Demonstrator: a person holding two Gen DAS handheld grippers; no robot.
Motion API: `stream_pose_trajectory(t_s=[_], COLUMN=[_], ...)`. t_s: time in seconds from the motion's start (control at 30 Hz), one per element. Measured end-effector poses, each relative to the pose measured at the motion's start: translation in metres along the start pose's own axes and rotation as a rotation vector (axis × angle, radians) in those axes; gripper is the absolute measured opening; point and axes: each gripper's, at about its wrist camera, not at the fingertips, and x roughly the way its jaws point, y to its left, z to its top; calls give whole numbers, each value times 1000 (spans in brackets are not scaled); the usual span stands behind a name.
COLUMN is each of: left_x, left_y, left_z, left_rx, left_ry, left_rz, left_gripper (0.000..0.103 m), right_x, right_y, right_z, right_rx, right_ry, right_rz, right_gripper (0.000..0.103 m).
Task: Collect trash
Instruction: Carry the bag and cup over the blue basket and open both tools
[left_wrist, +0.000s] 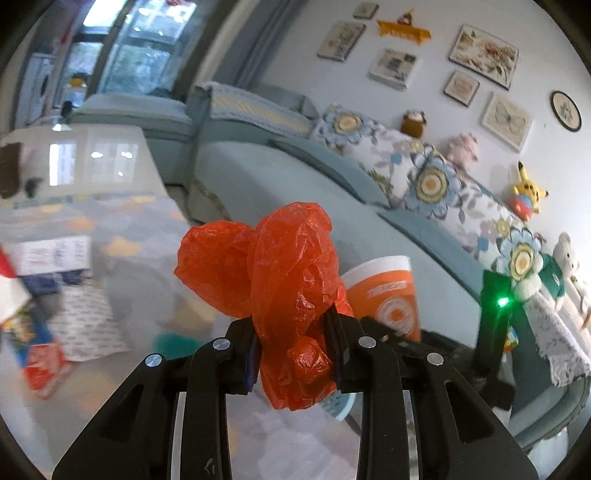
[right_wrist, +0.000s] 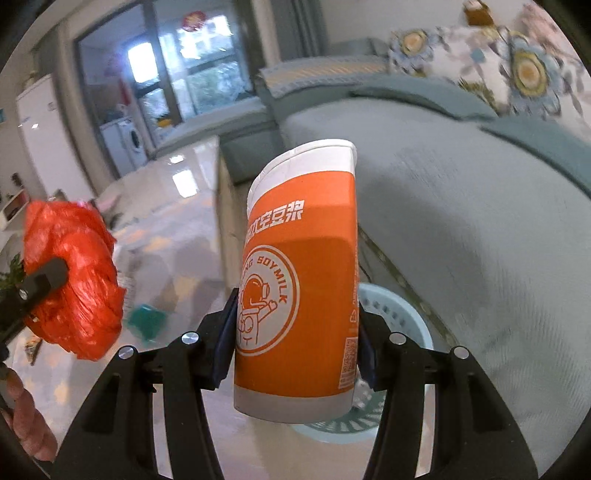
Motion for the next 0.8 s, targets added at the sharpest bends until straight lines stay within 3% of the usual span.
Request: stream_pose_trajectory(t_s=[0.23, 0.37, 0.4, 0.53, 0.6, 0.67, 0.8], left_x=[65, 88, 91, 94, 91, 88, 78], left_y=[-13, -14, -14, -10, -7, -6, -4], left_z=[-11, -21, -23, -26, -26, -25, -25], left_rx=[37, 68, 73, 73, 65, 60, 58], left_ry=[135, 195, 199, 210, 211, 197, 178], left_rz=[-85, -91, -77, -74, -81, -65, -44], left_gripper=[28, 36, 43, 48, 61, 67, 67], right_x=[58, 79, 83, 92, 93, 93, 84], right_y=[-44, -60, -65, -75, -78, -79, -79], right_z=[-23, -38, -40, -48, -50, -50, -51], right_rx=[100, 162, 178, 219, 226, 229, 235], right_ry=[158, 218, 225, 245, 246, 239, 218], right_rz=[-72, -84, -85, -78, -80, -78, -61], right_gripper=[51, 53, 53, 53, 56, 62, 62])
